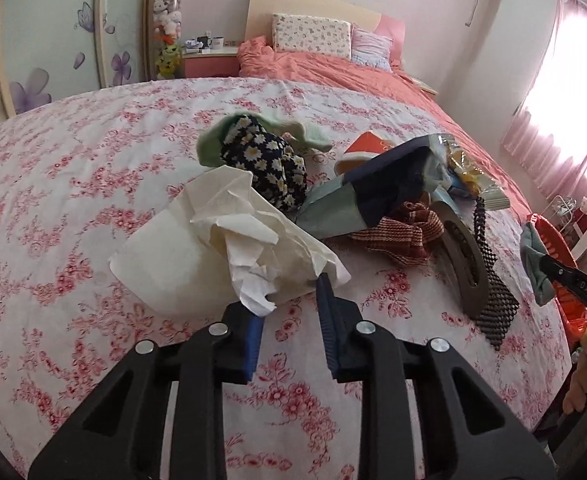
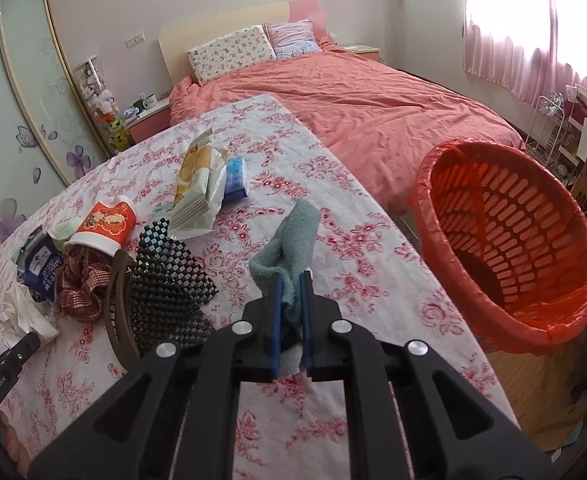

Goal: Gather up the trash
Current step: 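Close the left tool on the white crumpled paper while the right tool holds the cloth, then carry cloth and paper over the red basket and open both tools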

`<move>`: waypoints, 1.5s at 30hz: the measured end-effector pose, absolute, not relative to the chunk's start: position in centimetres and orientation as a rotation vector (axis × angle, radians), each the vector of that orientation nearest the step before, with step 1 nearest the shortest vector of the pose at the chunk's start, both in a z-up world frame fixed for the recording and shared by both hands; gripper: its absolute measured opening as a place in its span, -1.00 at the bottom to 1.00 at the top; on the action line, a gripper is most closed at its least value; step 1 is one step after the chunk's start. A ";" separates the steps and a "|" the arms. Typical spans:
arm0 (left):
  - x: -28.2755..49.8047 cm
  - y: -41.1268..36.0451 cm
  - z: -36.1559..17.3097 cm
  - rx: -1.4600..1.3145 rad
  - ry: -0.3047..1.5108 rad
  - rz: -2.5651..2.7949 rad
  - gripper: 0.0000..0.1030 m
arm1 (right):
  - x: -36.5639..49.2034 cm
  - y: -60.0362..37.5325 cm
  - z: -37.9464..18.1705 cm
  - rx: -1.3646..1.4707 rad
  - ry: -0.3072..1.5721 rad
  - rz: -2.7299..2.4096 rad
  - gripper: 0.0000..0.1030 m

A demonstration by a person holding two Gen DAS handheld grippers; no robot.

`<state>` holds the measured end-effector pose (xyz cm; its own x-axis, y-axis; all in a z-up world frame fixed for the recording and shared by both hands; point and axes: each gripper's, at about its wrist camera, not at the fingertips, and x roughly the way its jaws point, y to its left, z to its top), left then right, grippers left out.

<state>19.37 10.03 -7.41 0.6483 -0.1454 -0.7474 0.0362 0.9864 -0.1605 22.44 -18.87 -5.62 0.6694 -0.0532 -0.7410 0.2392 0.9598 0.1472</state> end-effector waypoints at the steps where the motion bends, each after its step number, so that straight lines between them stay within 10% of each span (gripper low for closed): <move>1: 19.1 10.1 -7.1 -0.130 0.852 -0.101 -0.49 | 22.2 -18.9 -5.4 0.240 0.818 -0.166 -0.81; 45: 20.1 -20.6 -1.1 0.156 0.697 -0.733 -0.49 | 13.3 -38.1 0.4 0.374 0.555 -0.374 -0.81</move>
